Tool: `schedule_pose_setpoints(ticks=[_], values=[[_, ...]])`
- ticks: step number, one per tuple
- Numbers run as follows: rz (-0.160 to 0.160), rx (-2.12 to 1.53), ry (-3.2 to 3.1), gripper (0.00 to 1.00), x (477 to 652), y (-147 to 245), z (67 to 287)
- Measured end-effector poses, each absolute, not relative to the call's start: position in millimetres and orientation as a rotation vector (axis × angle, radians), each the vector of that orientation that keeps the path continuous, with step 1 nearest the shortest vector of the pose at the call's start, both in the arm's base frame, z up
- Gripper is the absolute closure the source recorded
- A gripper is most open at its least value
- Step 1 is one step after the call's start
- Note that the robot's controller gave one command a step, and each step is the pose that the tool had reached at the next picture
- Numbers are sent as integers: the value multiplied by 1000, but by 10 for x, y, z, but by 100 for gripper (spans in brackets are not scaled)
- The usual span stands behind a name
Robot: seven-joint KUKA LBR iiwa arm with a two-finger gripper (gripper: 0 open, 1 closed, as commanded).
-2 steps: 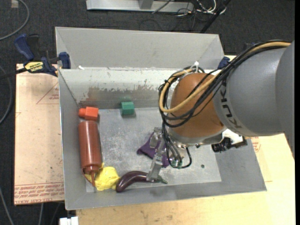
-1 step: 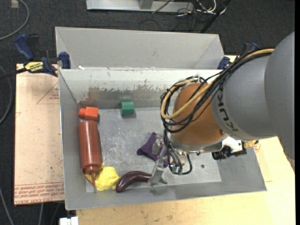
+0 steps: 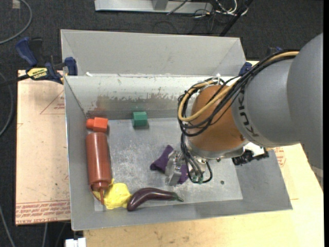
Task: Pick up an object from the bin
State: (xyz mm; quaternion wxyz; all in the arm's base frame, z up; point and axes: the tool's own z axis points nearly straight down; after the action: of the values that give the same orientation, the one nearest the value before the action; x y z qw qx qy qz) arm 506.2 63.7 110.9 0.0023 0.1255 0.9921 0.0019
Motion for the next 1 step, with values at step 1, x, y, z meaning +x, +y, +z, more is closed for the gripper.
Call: schedule_pose_setpoints(ticks=[1], values=[[6, 395, 3112, 100, 5062, 636, 1109]])
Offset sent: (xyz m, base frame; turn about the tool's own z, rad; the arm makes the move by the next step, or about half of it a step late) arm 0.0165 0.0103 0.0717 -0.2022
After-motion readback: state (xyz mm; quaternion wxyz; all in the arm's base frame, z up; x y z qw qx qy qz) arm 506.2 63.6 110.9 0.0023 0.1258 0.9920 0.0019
